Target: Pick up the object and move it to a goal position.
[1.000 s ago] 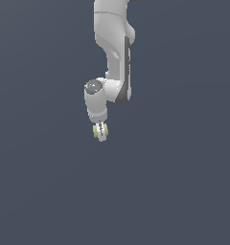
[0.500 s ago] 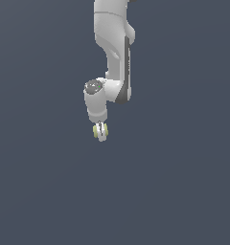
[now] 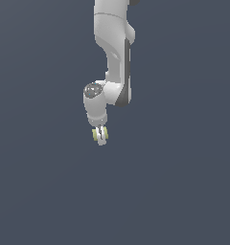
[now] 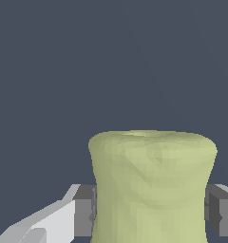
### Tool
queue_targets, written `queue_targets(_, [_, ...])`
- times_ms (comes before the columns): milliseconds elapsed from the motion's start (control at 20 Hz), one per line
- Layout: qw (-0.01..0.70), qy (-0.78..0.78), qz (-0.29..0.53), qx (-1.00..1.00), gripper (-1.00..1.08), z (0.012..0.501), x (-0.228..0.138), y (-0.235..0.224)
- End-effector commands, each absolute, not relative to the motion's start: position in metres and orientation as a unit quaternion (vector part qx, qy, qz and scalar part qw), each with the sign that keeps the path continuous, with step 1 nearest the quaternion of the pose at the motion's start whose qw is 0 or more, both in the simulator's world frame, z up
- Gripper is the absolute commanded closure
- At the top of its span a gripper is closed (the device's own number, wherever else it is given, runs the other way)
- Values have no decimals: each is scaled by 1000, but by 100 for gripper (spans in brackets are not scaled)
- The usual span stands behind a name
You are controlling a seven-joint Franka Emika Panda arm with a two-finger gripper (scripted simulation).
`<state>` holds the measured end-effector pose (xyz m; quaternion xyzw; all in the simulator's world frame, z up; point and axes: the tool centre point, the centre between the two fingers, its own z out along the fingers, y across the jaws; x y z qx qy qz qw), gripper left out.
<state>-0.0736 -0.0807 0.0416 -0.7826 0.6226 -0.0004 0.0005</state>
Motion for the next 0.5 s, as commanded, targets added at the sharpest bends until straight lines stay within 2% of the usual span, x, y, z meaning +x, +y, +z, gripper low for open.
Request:
queue_targets(0, [1,623,-1,-783,108,42,-63,-81])
queue_targets(450, [0,622,0,-783,108,43,-9,-80])
